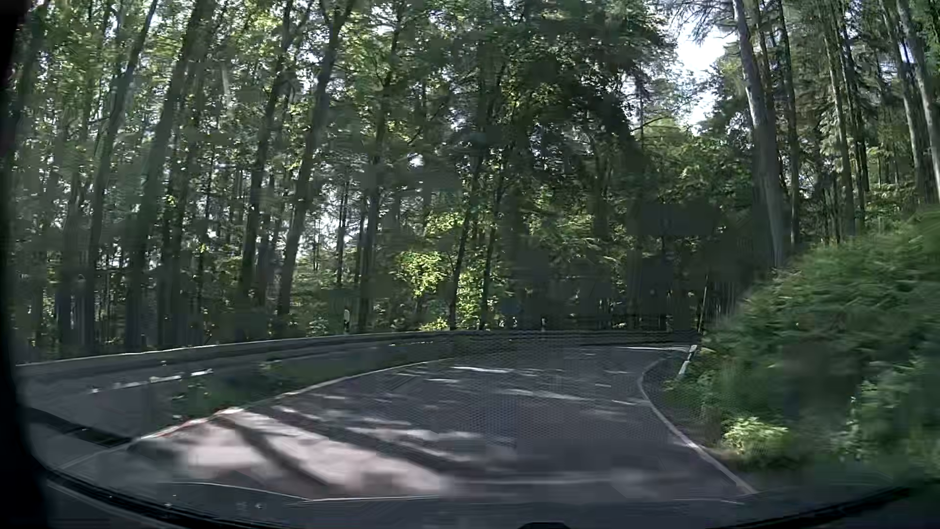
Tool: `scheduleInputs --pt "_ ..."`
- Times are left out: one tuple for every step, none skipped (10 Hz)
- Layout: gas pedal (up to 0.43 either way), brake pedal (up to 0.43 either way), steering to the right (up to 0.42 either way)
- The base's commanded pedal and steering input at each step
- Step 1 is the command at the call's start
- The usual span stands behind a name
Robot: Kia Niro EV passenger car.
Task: Follow the waypoints while adhering to traffic rules and regulations
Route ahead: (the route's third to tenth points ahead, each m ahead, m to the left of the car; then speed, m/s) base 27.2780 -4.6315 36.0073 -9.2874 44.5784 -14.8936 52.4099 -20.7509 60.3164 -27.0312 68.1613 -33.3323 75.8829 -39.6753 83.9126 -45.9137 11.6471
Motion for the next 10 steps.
scheduleInputs --pt "0.331 0.000 0.061" --pt "0.331 0.000 0.069" --pt "0.331 0.000 0.073" --pt "0.331 0.000 0.082" --pt "0.319 0.000 0.091" --pt "0.319 0.000 0.094" --pt "0.319 0.000 0.095" --pt "0.319 0.000 0.094" --pt "0.319 0.000 0.093" --pt "0.319 0.000 0.088"
